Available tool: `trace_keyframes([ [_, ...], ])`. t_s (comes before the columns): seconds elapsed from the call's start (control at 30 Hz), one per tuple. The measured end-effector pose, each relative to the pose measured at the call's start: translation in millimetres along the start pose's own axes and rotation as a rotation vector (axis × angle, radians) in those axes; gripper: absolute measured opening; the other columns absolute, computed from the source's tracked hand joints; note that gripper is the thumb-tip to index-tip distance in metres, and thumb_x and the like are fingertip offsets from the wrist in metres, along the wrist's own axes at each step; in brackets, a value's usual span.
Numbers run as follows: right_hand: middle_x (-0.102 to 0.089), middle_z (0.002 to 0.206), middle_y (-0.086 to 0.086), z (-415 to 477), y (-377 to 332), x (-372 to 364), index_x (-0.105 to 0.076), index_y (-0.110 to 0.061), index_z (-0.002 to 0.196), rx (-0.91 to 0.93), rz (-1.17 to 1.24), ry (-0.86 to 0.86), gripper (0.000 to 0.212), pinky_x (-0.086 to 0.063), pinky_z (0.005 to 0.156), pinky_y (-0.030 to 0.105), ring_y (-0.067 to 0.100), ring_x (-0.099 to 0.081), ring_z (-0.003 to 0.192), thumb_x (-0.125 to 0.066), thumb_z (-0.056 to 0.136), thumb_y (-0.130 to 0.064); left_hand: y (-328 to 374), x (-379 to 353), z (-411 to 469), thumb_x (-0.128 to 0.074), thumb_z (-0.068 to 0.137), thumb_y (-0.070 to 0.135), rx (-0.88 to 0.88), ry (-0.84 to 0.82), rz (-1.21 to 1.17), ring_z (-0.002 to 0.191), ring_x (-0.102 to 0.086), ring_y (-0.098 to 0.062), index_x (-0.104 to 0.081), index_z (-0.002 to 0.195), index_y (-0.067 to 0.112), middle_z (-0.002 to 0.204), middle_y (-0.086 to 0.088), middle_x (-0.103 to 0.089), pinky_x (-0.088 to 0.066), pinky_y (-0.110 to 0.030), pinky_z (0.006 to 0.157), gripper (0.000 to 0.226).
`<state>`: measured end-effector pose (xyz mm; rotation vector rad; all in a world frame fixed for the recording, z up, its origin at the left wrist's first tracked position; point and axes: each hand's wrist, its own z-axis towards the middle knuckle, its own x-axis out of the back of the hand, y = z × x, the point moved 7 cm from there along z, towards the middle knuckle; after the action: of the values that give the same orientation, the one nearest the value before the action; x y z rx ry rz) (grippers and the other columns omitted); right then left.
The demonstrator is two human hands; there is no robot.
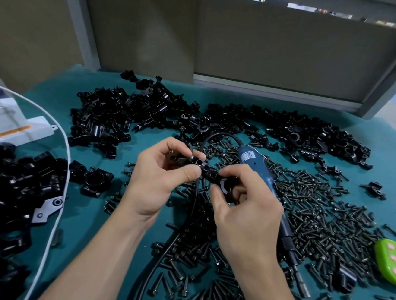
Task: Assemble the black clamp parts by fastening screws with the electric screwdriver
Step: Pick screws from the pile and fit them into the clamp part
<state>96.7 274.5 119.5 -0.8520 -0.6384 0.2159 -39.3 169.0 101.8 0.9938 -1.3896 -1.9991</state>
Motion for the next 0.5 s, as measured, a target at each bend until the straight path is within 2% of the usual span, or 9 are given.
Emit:
trace_keyframes([
  [0.07, -0.053, 0.077, -0.019, 0, -3, 1, -0.062, -0.037, 0.093, 0.043, -0.048, 0.021, 0.033, -0.041, 0.063, 0.012, 0.008, -0.052, 0.074, -0.083, 0.082, -0.014, -5, -2, -1, -0.085, 0.075, 0.002, 0.077, 0.010, -0.095, 0.091, -0.073, -0.022, -0.066, 0.071, 0.026, 0.096, -0.012, -0.077, -0.061, -0.029, 0.075, 0.030],
  [0.13, -0.056, 0.077, -0.018, 0, -2, -1, -0.061, -0.037, 0.092, 0.035, -0.024, 0.000, 0.032, -0.042, 0.062, 0.012, 0.009, -0.055, 0.073, -0.082, 0.083, -0.015, -11, -4, -1, -0.080, 0.073, 0.012, 0.151, 0.028, -0.201, 0.084, -0.074, -0.020, -0.065, 0.068, 0.026, 0.091, -0.010, -0.076, -0.061, -0.029, 0.070, 0.022],
  [0.27, -0.063, 0.076, -0.009, 2, 1, -7, -0.059, -0.034, 0.091, -0.053, 0.185, -0.072, 0.027, -0.042, 0.054, 0.013, 0.012, -0.056, 0.059, -0.079, 0.088, -0.018, -20, -10, -3, -0.075, 0.072, 0.014, 0.245, 0.046, -0.441, 0.059, -0.066, -0.010, -0.061, 0.074, 0.023, 0.081, -0.004, -0.072, -0.060, -0.025, 0.062, 0.016],
  [0.33, -0.064, 0.081, -0.007, 3, 3, -7, -0.059, -0.033, 0.090, -0.088, 0.246, -0.073, 0.027, -0.048, 0.055, 0.020, 0.015, -0.058, 0.060, -0.079, 0.088, -0.015, -23, -11, -3, -0.074, 0.072, 0.013, 0.255, 0.079, -0.483, 0.052, -0.060, -0.007, -0.058, 0.077, 0.022, 0.075, 0.000, -0.069, -0.057, -0.022, 0.058, 0.018],
  [0.4, -0.065, 0.079, -0.006, 3, 7, -9, -0.058, -0.033, 0.089, -0.147, 0.258, -0.078, 0.028, -0.053, 0.055, 0.032, 0.020, -0.060, 0.058, -0.079, 0.087, -0.015, -24, -11, -3, -0.073, 0.072, 0.012, 0.229, 0.098, -0.454, 0.052, -0.062, -0.006, -0.056, 0.080, 0.020, 0.071, 0.004, -0.069, -0.057, -0.021, 0.057, 0.021],
  [0.43, -0.066, 0.075, -0.006, 3, 9, -10, -0.057, -0.033, 0.087, -0.165, 0.236, -0.074, 0.028, -0.051, 0.051, 0.030, 0.018, -0.059, 0.055, -0.079, 0.086, -0.015, -24, -10, -3, -0.073, 0.071, 0.012, 0.207, 0.115, -0.420, 0.055, -0.066, -0.008, -0.056, 0.080, 0.020, 0.072, 0.004, -0.071, -0.058, -0.022, 0.058, 0.021],
  [0.5, -0.067, 0.071, -0.010, 1, 7, -10, -0.056, -0.034, 0.085, -0.164, 0.139, -0.055, 0.028, -0.044, 0.046, 0.017, 0.010, -0.057, 0.049, -0.079, 0.085, -0.018, -22, -7, -2, -0.076, 0.069, 0.010, 0.158, 0.174, -0.324, 0.064, -0.070, -0.012, -0.064, 0.074, 0.022, 0.075, 0.000, -0.073, -0.059, -0.024, 0.061, 0.018],
])
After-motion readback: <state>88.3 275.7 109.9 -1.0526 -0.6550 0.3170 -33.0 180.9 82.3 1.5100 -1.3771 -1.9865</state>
